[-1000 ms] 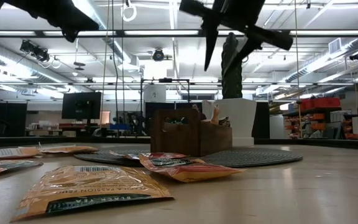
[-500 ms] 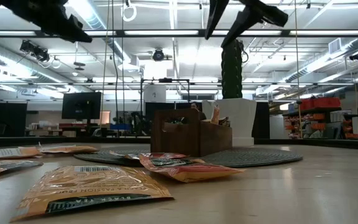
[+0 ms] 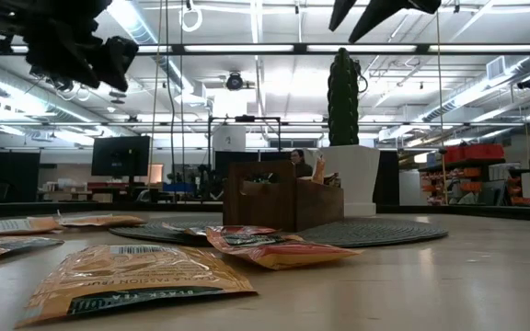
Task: Pick & Place Tea
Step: Put the white tea bag into the middle section of the wooden organizer
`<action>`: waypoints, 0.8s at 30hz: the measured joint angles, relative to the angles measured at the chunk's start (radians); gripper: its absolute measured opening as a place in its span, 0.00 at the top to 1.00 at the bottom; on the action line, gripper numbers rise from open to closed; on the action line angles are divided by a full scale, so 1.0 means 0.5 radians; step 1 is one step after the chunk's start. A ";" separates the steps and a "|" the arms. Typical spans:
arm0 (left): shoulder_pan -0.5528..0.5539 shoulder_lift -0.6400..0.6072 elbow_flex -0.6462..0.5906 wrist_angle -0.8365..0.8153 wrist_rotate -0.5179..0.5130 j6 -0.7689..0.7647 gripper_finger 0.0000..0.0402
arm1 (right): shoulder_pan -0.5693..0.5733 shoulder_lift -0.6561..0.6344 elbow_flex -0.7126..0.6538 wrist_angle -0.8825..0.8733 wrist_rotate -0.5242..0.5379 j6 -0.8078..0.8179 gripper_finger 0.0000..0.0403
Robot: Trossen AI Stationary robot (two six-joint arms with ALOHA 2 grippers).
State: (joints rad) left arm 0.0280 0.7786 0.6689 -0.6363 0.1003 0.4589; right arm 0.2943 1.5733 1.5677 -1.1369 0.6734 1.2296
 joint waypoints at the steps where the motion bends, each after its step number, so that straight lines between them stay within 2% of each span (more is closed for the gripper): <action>1: -0.047 0.051 0.000 0.003 -0.003 -0.003 0.51 | 0.000 -0.009 0.000 -0.009 0.001 -0.024 0.57; 10: -0.376 0.543 0.000 0.019 -0.149 -0.025 0.51 | 0.001 -0.027 0.000 -0.026 -0.004 -0.212 0.57; 16: -0.514 0.870 -0.001 0.113 -0.203 -0.179 0.51 | 0.000 -0.027 0.000 -0.034 -0.002 -0.287 0.57; 24: -0.663 1.141 -0.001 0.259 -0.260 -0.374 0.51 | 0.008 -0.027 0.001 -0.067 -0.001 -0.319 0.57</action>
State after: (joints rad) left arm -0.3033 1.3491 0.6685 -0.5070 -0.0298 0.2721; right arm 0.2981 1.5600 1.5681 -1.1705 0.6726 1.0703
